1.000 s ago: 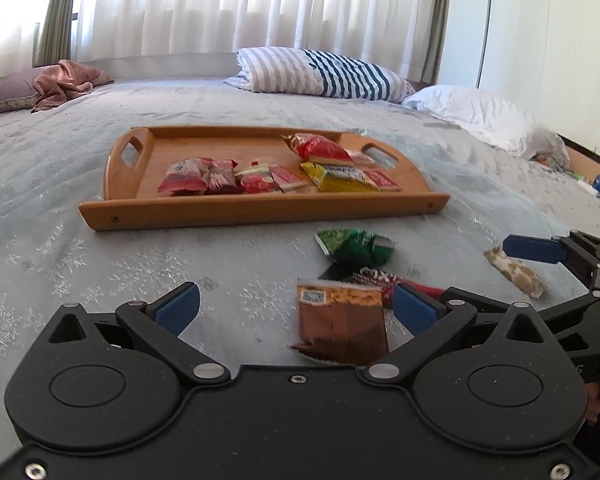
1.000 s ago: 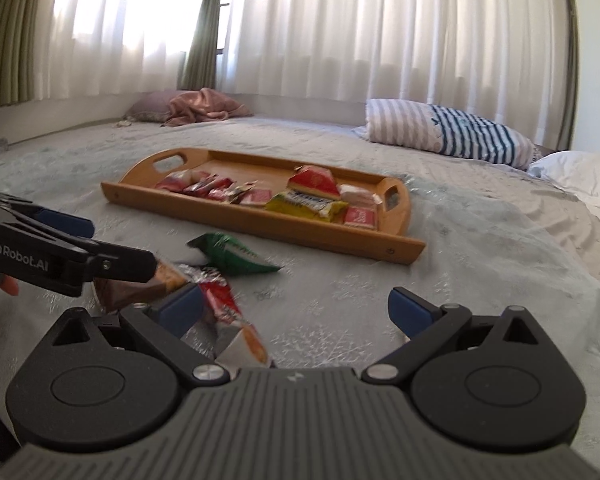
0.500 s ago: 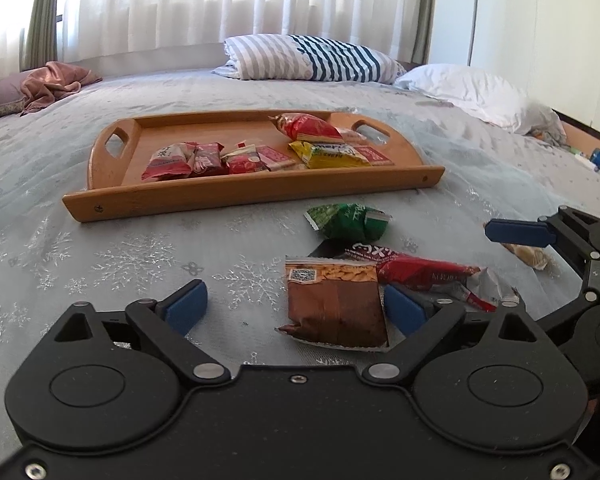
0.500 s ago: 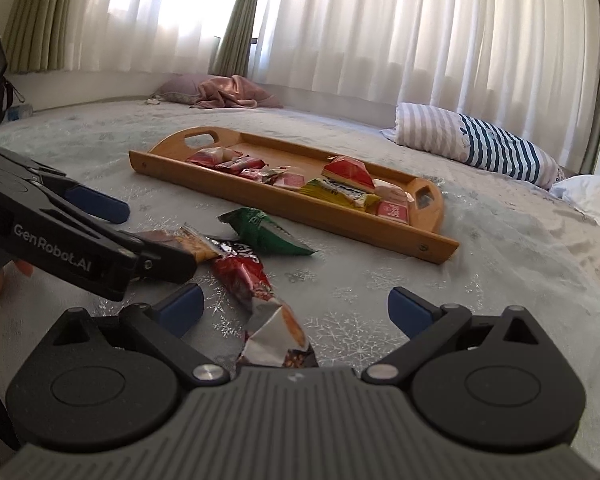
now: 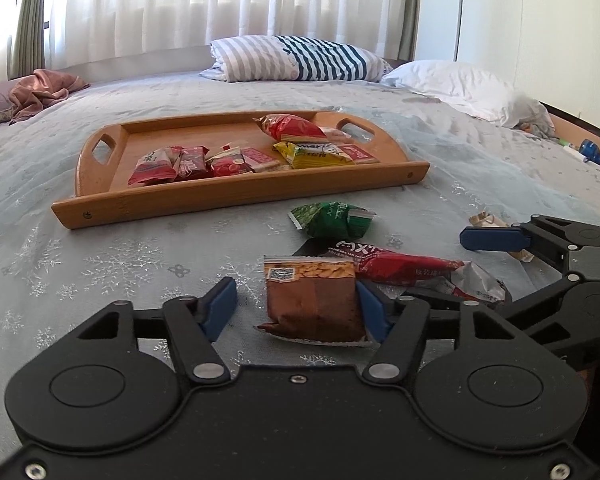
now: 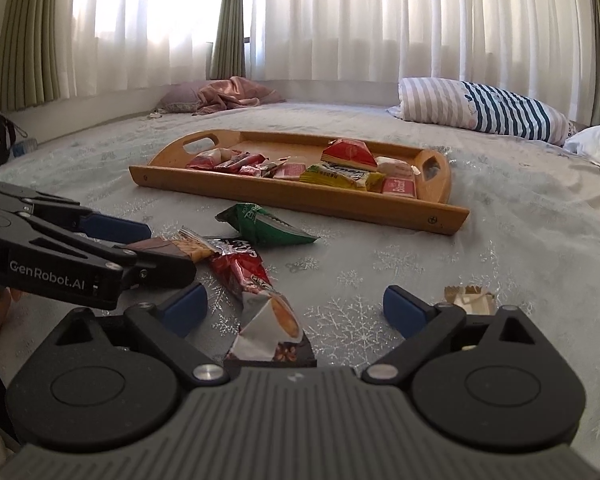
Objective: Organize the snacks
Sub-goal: 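Grasp the brown cookie packet with the left tool while the right tool grasps the red-and-white wrapper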
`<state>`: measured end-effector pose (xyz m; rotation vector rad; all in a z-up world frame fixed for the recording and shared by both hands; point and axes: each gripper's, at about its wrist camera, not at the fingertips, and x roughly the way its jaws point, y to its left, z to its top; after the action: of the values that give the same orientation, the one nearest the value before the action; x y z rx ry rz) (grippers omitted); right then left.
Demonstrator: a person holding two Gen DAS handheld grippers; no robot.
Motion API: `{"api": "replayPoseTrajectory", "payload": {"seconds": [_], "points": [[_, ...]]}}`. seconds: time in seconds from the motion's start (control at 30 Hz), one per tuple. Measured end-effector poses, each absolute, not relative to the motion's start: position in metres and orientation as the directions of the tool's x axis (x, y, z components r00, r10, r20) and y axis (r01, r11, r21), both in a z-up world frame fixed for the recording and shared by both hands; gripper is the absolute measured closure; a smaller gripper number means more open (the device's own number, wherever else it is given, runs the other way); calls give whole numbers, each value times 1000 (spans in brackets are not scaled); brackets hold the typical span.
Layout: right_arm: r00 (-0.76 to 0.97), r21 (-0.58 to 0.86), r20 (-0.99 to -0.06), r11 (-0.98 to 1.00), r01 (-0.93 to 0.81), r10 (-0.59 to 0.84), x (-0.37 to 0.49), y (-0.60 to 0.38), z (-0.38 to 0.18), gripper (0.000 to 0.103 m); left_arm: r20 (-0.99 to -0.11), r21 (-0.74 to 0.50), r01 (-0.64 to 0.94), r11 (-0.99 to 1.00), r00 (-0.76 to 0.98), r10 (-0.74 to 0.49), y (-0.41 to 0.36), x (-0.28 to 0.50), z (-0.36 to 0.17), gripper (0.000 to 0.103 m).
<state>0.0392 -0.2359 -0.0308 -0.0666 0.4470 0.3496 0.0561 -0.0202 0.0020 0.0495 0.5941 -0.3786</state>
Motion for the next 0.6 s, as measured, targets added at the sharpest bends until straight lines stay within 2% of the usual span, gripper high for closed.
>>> {"api": "replayPoseTrajectory", "payload": {"seconds": [0.13,0.3,0.6], "points": [[860,10,-408,944,-330,305,35,-237,-32,14,-558,-71,358,931,760,-334,-19,57,4,54],[873,8,-387,947,-320,298,31,-238,-33,21,-567,-111,342,933,750,-342,-14,59,7,56],[864,9,-389,940,-342,319,28,-238,-31,36,-571,-108,321,941,755,-323,-12,58,10,57]]}}
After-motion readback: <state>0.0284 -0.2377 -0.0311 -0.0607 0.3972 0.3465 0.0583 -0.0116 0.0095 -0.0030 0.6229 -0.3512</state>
